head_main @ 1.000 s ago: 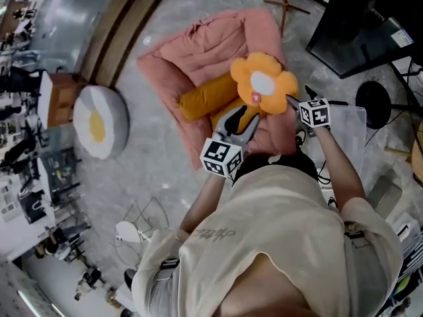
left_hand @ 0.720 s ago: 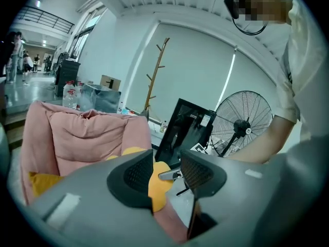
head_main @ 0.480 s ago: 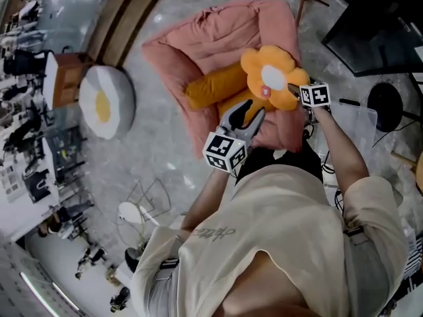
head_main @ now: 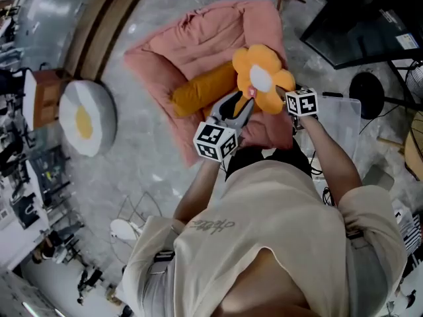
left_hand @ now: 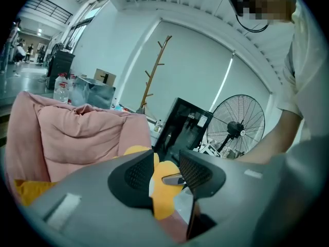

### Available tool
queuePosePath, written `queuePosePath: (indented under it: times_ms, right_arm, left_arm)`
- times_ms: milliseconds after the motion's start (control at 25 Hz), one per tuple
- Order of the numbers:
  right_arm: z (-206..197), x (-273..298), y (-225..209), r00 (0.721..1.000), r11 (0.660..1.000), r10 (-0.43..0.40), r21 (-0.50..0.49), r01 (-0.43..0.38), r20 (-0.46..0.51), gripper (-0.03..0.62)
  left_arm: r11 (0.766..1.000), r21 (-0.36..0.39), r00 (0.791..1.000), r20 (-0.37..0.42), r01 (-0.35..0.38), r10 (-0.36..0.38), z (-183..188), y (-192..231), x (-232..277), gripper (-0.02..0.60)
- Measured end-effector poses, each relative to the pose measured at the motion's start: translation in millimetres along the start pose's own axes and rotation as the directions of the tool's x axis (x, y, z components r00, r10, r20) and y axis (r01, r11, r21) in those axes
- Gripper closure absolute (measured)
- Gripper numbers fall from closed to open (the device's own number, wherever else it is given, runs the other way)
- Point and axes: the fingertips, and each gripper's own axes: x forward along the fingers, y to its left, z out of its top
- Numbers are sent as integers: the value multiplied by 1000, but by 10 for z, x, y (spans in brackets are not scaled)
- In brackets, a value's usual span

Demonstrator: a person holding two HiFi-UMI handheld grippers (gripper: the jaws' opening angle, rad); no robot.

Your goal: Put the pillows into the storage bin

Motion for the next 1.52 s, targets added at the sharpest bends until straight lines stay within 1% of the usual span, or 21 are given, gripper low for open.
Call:
queuePosePath:
  times_ms: [160, 240, 360, 440, 520, 600, 720, 840, 960, 1080, 1160, 1240, 1320, 1400, 1520]
  right_arm:
    - [67, -321, 193, 999, 998, -2, -55, 5, 50, 393]
    - [96, -505, 220, 996, 998, -19, -56, 23, 82, 393]
    - [103, -841, 191, 987, 998, -63, 2, 63, 147, 393]
    - [92, -1088, 151, 975, 994, -103, 51, 95, 199, 393]
    - [51, -1348, 108, 956, 986, -151, 103, 129, 251, 393]
    - [-88, -1626, 65, 929, 970, -218, 169, 173, 298, 391]
    - [-415, -2037, -110, 882, 933, -326, 264, 244, 339, 391]
    - [-752, -2385, -401, 843, 895, -411, 331, 300, 348, 390]
    - [-1200, -2709, -667, 800, 839, -496, 424, 341, 338, 390]
    - [-1722, -2977, -902, 769, 778, -565, 503, 376, 298, 388]
    - [-2049, -3140, -1044, 755, 742, -599, 539, 399, 265, 387]
    - [-2359, -3284, -1182, 744, 706, -627, 574, 416, 232, 387]
    - [-2682, -3373, -1295, 739, 672, -643, 610, 420, 199, 387]
    - [-3021, -3420, -1414, 744, 641, -650, 639, 425, 157, 385]
    - [-3447, -3452, -1593, 753, 601, -651, 671, 434, 97, 384]
  left_arm:
    - [997, 26, 997, -26, 78, -77, -78, 39, -22, 419]
    - [992, 49, 993, -42, 116, -114, -118, 61, -17, 420]
    - [983, 74, 984, -61, 170, -165, -161, 86, 10, 420]
    - [975, 84, 977, -69, 206, -201, -169, 79, 44, 422]
    - [966, 92, 968, -79, 243, -236, -184, 37, 80, 422]
    - [951, 103, 954, -103, 292, -282, -233, -54, 105, 422]
    - [921, 132, 927, -148, 365, -346, -351, -283, 159, 422]
    - [899, 163, 909, -167, 407, -381, -457, -535, 244, 422]
    - [877, 183, 891, -199, 444, -409, -564, -793, 325, 422]
    - [861, 192, 874, -230, 471, -428, -669, -1099, 379, 422]
    - [849, 195, 864, -241, 490, -443, -698, -1341, 402, 422]
    - [833, 207, 851, -252, 512, -461, -707, -1601, 424, 422]
    - [817, 227, 840, -268, 531, -472, -725, -1846, 447, 422]
    - [808, 243, 837, -276, 537, -473, -745, -2061, 495, 422]
    - [809, 263, 844, -274, 526, -460, -745, -2285, 601, 422]
